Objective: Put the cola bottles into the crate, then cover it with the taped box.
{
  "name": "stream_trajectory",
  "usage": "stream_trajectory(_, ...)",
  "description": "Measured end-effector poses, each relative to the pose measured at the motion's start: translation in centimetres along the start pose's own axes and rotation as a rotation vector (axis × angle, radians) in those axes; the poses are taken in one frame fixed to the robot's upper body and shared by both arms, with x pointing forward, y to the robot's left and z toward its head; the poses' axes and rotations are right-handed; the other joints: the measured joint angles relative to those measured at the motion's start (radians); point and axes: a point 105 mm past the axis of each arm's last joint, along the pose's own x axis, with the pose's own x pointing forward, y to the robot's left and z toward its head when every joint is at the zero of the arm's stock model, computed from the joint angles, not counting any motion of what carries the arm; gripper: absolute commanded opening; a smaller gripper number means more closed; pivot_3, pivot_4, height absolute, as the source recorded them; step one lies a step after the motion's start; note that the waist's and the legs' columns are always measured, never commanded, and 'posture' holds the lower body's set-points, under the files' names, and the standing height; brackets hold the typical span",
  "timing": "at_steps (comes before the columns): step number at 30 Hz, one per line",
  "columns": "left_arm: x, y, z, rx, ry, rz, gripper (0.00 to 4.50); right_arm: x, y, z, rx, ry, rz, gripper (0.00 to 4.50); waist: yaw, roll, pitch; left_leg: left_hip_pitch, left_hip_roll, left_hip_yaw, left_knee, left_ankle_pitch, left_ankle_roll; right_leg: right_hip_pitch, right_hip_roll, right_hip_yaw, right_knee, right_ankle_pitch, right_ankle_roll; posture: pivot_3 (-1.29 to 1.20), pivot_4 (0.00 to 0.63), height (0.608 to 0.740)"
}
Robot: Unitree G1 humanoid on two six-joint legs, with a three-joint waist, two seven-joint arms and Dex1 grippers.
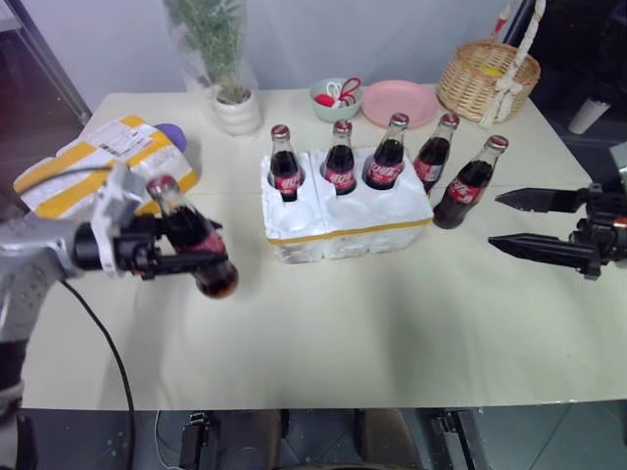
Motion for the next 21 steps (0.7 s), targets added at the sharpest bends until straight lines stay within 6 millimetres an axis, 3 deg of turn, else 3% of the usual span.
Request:
stream_trajectory(5, 1.8, 1.8, 5.4, 0.068, -0.127, -0.074, 2.71, -0.1, -0.1, -0.3, 0.009, -0.012, -0.033, 4.50, 0.002, -0.001, 0.000, 0.000, 0.000, 0.000, 0.002, 0.000, 0.000, 0.001, 0.000, 0.000, 0.000, 0.000, 0.001, 0.00, 0.150, 0.737)
stream_trajectory(8, 3.8, 3.1, 6.5, 0.092, -0.162, -0.092, 2.71, -0.1, -0.1, -0.5, 0.015, -0.025, -0.050, 4.50, 0.000, -0.001, 0.000, -0.001, -0.001, 0.000, 0.003, 0.000, 0.000, 0.001, 0.000, 0.000, 0.000, 0.001, 0.001, 0.00, 0.150, 0.737)
stream_trajectory(14, 8.2, 5.1, 3.4, 0.113, -0.092, -0.122, 2.71, -0.3, 0.0, -1.6, 0.044, -0.035, -0.084, 4.50, -0.006, -0.002, 0.001, -0.004, -0.001, 0.000, 0.005, 0.000, 0.000, -0.002, 0.000, 0.000, 0.001, 0.001, 0.001, 0.00, 0.150, 0.737)
stream_trajectory(21, 10.2, 6.5, 1.8, 0.167, -0.075, -0.100, 2.71, -0.7, 0.0, -2.2, 0.058, -0.057, -0.129, 4.50, -0.002, -0.003, 0.002, -0.009, -0.001, 0.000, 0.012, 0.000, 0.001, -0.004, 0.000, 0.000, 0.003, 0.002, 0.003, 0.00, 0.150, 0.737)
